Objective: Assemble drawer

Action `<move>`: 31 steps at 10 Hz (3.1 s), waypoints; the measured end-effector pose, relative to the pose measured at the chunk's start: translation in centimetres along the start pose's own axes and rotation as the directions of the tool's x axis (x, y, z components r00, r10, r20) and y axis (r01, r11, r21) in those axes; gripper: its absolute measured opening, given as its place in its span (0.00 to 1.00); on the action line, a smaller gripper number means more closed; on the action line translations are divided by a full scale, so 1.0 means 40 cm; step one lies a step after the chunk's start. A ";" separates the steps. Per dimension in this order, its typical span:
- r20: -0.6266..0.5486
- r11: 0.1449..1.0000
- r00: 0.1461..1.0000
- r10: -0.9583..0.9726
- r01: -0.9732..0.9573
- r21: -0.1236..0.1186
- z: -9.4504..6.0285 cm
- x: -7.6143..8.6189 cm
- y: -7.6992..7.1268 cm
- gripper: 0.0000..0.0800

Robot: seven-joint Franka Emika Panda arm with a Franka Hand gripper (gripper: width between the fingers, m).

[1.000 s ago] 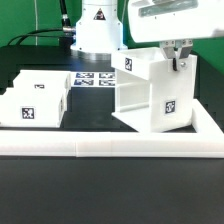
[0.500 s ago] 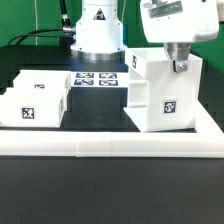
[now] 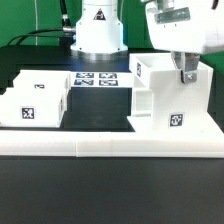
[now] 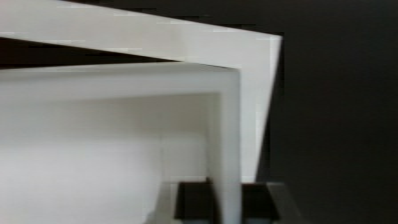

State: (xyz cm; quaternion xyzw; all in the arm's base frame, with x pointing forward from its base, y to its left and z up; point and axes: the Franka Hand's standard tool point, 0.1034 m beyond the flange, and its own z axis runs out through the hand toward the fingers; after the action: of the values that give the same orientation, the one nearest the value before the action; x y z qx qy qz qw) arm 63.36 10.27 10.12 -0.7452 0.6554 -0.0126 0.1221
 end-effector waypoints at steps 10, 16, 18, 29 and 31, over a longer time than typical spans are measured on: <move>0.020 0.998 0.999 0.025 -0.024 -0.054 0.005 0.003 -0.033 0.76; 0.048 0.984 0.986 -0.162 0.165 -0.060 -0.040 -0.004 -0.018 0.81; 0.084 0.951 0.952 -0.295 0.301 -0.067 -0.100 -0.013 0.004 0.81; 0.192 0.322 0.320 -0.928 0.946 -0.022 -0.131 0.072 0.084 0.81; 0.153 0.177 0.179 -0.972 0.984 -0.025 -0.143 0.161 0.124 0.81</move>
Offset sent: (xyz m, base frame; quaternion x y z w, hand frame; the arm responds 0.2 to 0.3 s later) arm 0.0000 0.0000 0.0000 0.0000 0.0000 0.0000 1.0000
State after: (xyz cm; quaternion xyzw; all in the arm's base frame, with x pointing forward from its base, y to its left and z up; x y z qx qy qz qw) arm 58.41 2.47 13.79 -0.9969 0.0202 -0.0110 0.0751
